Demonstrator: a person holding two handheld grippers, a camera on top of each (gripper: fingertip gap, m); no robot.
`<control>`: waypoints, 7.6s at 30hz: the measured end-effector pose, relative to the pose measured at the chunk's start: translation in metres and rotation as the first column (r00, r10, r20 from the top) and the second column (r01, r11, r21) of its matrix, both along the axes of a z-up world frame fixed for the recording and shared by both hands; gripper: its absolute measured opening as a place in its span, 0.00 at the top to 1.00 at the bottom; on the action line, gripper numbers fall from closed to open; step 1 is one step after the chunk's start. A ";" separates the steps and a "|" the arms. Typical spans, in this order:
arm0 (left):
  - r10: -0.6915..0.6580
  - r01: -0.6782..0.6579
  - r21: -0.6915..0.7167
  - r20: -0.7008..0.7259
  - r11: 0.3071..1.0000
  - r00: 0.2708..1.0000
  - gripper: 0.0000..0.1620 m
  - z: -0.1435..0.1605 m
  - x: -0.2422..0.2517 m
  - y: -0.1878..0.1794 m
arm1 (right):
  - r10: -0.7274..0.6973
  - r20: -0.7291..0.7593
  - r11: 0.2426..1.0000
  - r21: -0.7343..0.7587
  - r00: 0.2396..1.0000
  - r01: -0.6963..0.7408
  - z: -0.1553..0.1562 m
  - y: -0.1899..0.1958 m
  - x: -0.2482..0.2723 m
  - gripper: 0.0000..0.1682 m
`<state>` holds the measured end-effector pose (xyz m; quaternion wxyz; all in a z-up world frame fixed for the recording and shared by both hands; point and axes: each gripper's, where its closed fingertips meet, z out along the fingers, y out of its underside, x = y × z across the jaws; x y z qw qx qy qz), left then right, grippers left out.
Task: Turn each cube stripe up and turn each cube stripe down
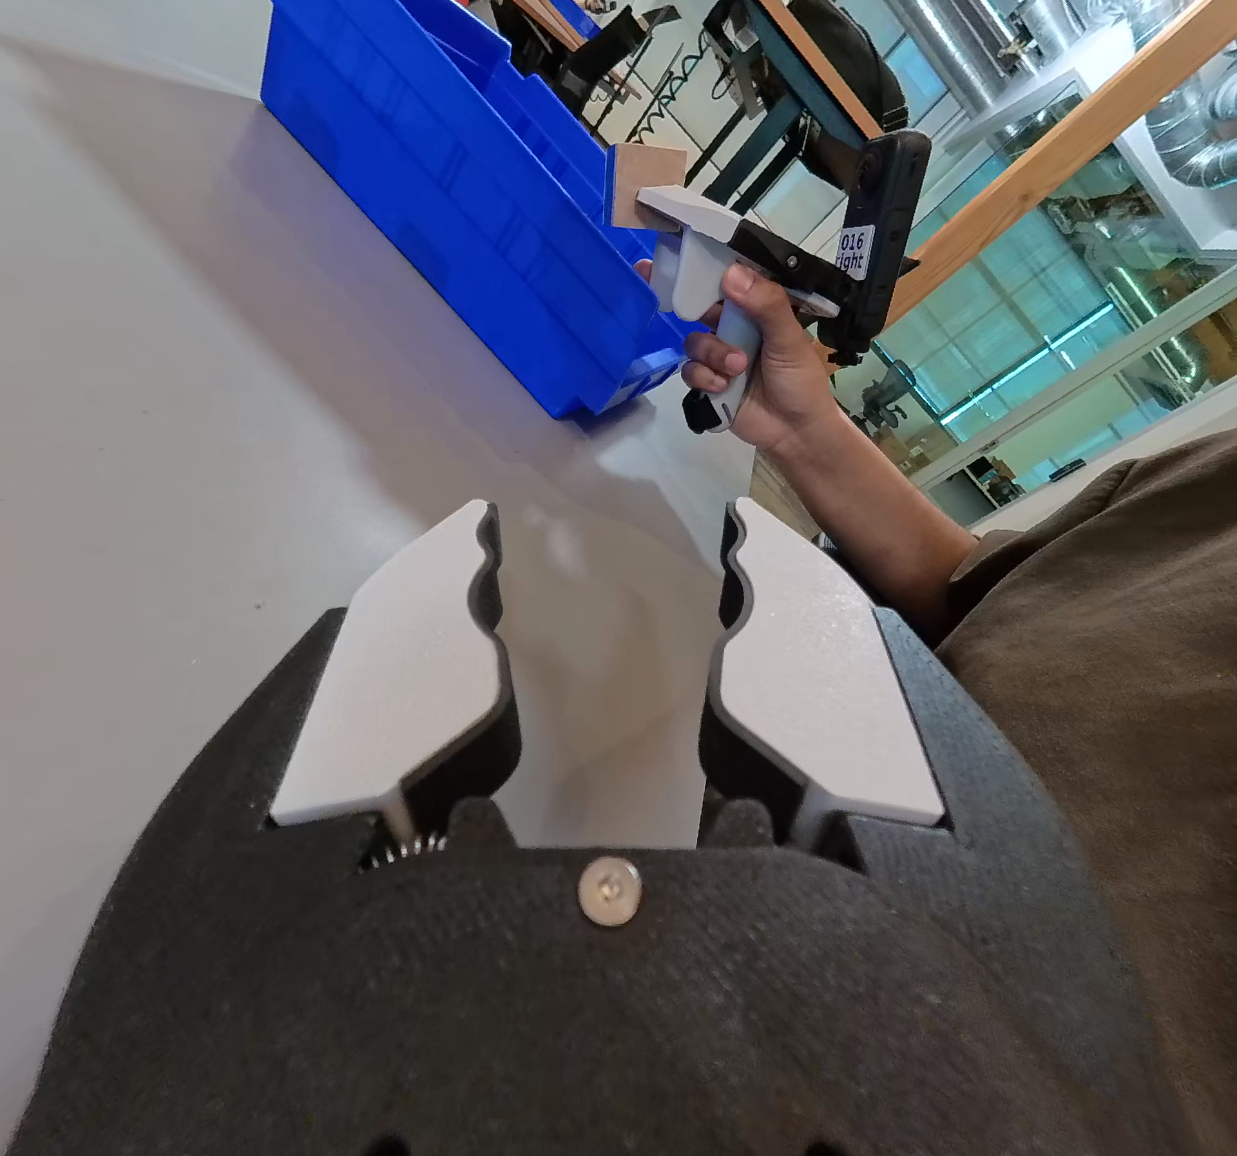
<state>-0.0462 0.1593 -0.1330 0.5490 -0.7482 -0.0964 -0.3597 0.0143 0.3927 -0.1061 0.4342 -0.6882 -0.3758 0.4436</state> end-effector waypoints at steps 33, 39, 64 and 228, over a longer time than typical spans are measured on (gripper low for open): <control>0.001 -0.001 -0.012 0.036 1.000 0.999 0.61 -0.001 -0.001 0.000 | -0.046 0.156 0.999 0.019 0.987 0.043 -0.017 0.019 0.012 0.73; 0.002 -0.001 -0.015 0.045 1.000 0.999 0.61 -0.002 -0.001 0.000 | 0.024 0.340 0.999 0.012 0.940 -0.030 -0.040 0.008 0.002 0.73; -0.044 0.046 -0.012 0.105 0.999 0.993 0.61 0.002 0.013 -0.001 | 0.213 0.635 0.977 -0.147 0.743 -0.155 -0.082 -0.013 0.002 0.72; 0.166 -0.875 -0.478 -0.859 0.079 0.484 0.58 -0.074 -0.354 -0.317 | 0.403 0.060 0.900 0.158 0.913 -0.407 -0.027 -0.160 -0.071 1.00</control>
